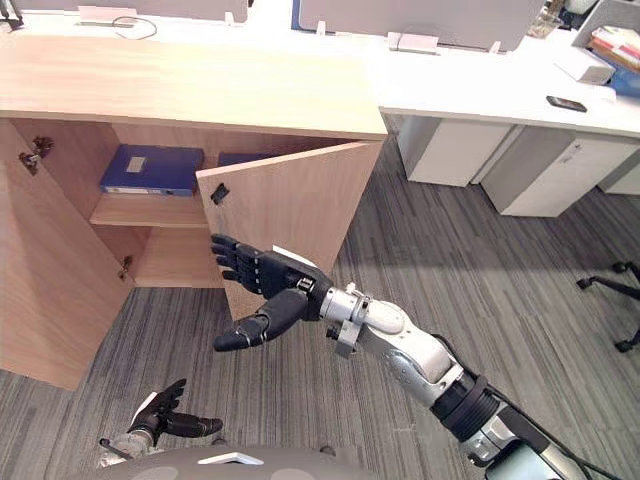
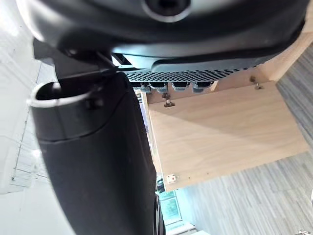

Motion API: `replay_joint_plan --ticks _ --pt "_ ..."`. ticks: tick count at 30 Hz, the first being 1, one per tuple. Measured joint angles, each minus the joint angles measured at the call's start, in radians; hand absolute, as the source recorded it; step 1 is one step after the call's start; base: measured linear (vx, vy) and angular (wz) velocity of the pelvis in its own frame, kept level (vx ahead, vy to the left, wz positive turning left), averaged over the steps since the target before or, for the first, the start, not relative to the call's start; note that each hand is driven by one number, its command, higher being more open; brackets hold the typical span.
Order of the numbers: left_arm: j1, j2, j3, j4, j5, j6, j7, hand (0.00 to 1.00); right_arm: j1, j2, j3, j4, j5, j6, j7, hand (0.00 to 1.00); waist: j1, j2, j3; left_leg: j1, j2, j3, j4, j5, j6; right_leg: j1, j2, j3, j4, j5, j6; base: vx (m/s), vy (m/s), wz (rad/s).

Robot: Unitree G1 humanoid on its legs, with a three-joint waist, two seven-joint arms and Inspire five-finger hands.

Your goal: Walk over to the cabinet, pick up the folder, carry it to the office cabinet, place the folder inside the office cabinet, then close the office cabinet door

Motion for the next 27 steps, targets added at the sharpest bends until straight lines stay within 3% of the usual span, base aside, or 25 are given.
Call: replay_joint_plan --ticks 4,11,19,21,27 --pt "0.002 0.001 0.0 0.022 0.002 -0.001 0.0 1.0 0.015 0.002 -0.007 0.0 -0.001 0.0 -0.007 1.0 0.002 0.004 -0.001 0.004 -0.001 -0.01 -0.025 0.008 0.004 0.0 -0.002 -0.001 0.0 -0.004 -0.005 -0.07 -0.009 0.05" --pt "0.008 -0.005 -0.001 0.034 0.0 -0.001 0.0 1.0 0.095 0.053 -0.046 0.061 -0.03 -0.013 -0.008 1.0 0.006 0.032 -0.012 0.006 0.01 -0.058 -0.084 0.058 -0.01 0.003 0.005 -0.051 0.0 -0.015 -0.004 -0.04 -0.035 0.22" --pt "0.014 -0.011 -0.001 0.035 -0.012 -0.001 0.003 1.0 0.18 0.204 -0.045 0.444 -0.285 -0.02 -0.049 1.0 0.03 0.045 -0.007 -0.014 -0.001 -0.123 -0.085 0.08 -0.014 0.028 -0.001 -0.121 -0.011 -0.016 -0.003 -0.02 -0.016 0.25" --pt "0.015 -0.02 -0.001 0.035 -0.019 -0.001 0.009 1.0 0.191 0.256 -0.046 0.575 -0.442 -0.023 -0.08 1.0 0.035 0.055 -0.004 -0.014 -0.004 -0.134 -0.086 0.083 -0.014 0.033 -0.003 -0.132 -0.011 -0.018 -0.001 0.0 -0.006 0.14" --pt "0.015 -0.03 0.001 0.035 -0.023 -0.001 0.025 1.0 0.214 0.356 -0.047 0.835 -0.696 -0.035 -0.137 1.0 0.034 0.074 0.009 -0.014 -0.013 -0.152 -0.086 0.089 -0.013 0.044 -0.01 -0.151 -0.01 -0.02 0.002 0.0 -0.003 0.1"
